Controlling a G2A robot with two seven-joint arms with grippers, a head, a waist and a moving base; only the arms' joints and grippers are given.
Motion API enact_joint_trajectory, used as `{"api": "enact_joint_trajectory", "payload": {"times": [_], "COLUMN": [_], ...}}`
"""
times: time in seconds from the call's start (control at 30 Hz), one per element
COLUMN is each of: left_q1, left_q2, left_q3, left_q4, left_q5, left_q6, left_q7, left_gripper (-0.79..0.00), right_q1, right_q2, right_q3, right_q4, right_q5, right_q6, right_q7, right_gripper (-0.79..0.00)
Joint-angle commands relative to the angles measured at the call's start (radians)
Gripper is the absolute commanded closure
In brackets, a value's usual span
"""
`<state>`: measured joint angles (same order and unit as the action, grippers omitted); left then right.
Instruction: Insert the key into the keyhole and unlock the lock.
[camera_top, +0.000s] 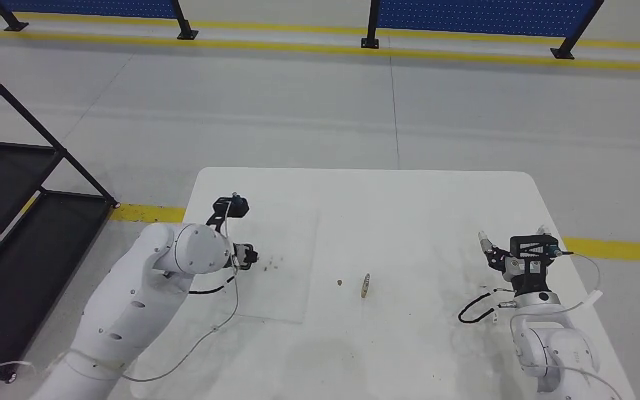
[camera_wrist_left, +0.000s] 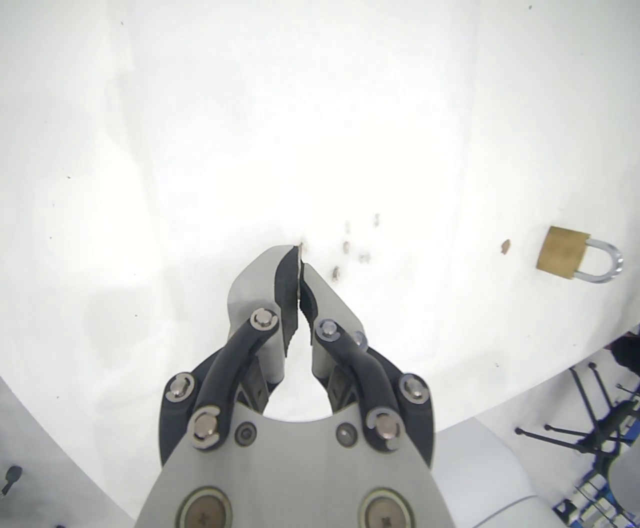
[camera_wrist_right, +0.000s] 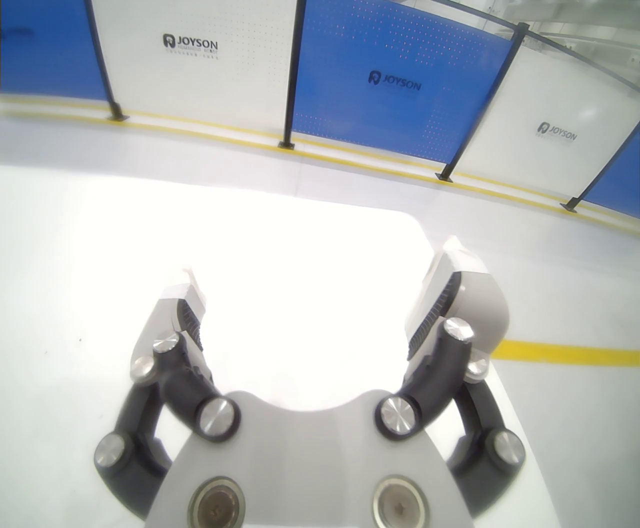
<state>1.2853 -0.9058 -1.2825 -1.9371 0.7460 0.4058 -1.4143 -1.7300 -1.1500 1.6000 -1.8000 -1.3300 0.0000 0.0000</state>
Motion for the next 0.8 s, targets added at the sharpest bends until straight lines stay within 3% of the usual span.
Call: {"api": "enact_joint_trajectory", "payload": {"times": [0.0, 0.5, 0.63, 0.77], "left_q1": [0.002, 0.039, 0.045, 0.055], "left_q2": [0.004, 0.016, 0.012, 0.004], "left_q3": [0.002, 0.019, -0.013, -0.077], "left_q4": [-0.009, -0.109, -0.119, -0.141], "left_q5": [0.037, 0.282, 0.243, 0.090], "left_q6": [-0.018, -0.113, -0.079, -0.051], "left_q7": [-0.018, -0.019, 0.021, 0.110], "left_gripper": [0.000, 0.000, 0.000, 0.000], "right_q1": [0.000, 0.000, 0.000, 0.000], "right_q2": [0.000, 0.000, 0.000, 0.000], "right_q3": [0.000, 0.000, 0.000, 0.000], "right_q4": [0.000, 0.000, 0.000, 0.000], "right_q5": [0.000, 0.000, 0.000, 0.000], "right_q6": [0.000, 0.000, 0.000, 0.000], "right_q7": [0.000, 0.000, 0.000, 0.000], "right_gripper": [-0.785, -0.785, -0.785, -0.785]}}
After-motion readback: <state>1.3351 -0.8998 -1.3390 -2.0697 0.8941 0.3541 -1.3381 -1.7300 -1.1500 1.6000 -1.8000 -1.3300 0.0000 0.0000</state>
